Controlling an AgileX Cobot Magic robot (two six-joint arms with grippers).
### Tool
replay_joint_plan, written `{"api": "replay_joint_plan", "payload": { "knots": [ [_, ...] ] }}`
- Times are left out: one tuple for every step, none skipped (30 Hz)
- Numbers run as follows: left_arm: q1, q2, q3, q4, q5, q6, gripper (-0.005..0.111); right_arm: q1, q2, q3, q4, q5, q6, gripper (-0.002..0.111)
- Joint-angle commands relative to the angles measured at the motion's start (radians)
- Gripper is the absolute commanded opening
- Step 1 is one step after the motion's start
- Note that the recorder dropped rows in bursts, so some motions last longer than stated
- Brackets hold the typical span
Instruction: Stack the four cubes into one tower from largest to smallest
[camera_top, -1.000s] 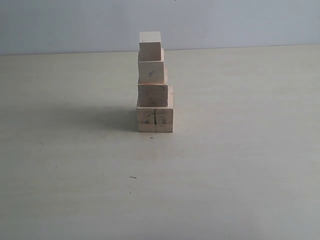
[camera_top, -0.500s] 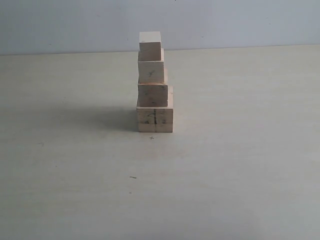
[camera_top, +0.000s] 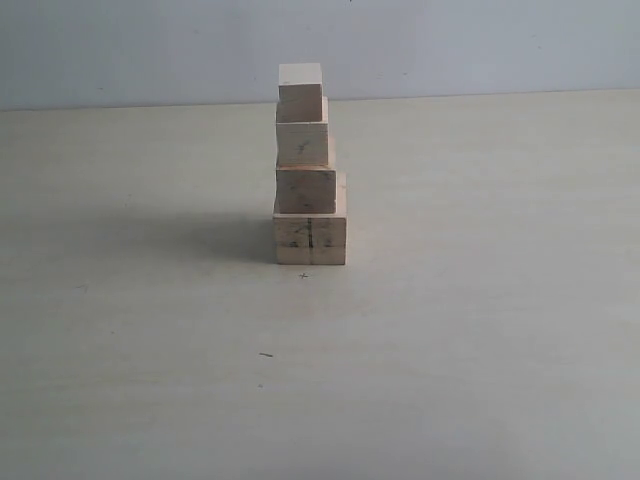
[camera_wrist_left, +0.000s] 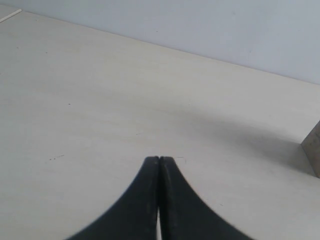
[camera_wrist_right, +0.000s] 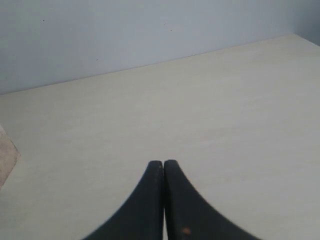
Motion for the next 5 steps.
{"api": "replay_joint_plan", "payload": {
  "knots": [
    [-0.006, -0.005, -0.002, 0.0, 0.001, -0.011, 0.0, -0.005, -0.005, 0.005, -0.004, -0.005, 0.002, 0.0],
    [-0.006, -0.005, -0.002, 0.0, 0.001, -0.011, 0.0, -0.005, -0.005, 0.005, -0.004, -0.005, 0.002, 0.0],
    [-0.006, -0.005, -0.002, 0.0, 0.001, -0.011, 0.0, -0.005, -0.005, 0.005, -0.004, -0.005, 0.002, 0.0],
    [-0.006, -0.005, -0.002, 0.0, 0.001, -0.011, 0.0, -0.005, -0.005, 0.005, -0.004, -0.005, 0.002, 0.0],
    [-0.006, -0.005, -0.002, 0.0, 0.001, -0.011, 0.0, -0.005, -0.005, 0.005, -0.004, -0.005, 0.002, 0.0]
  ]
}}
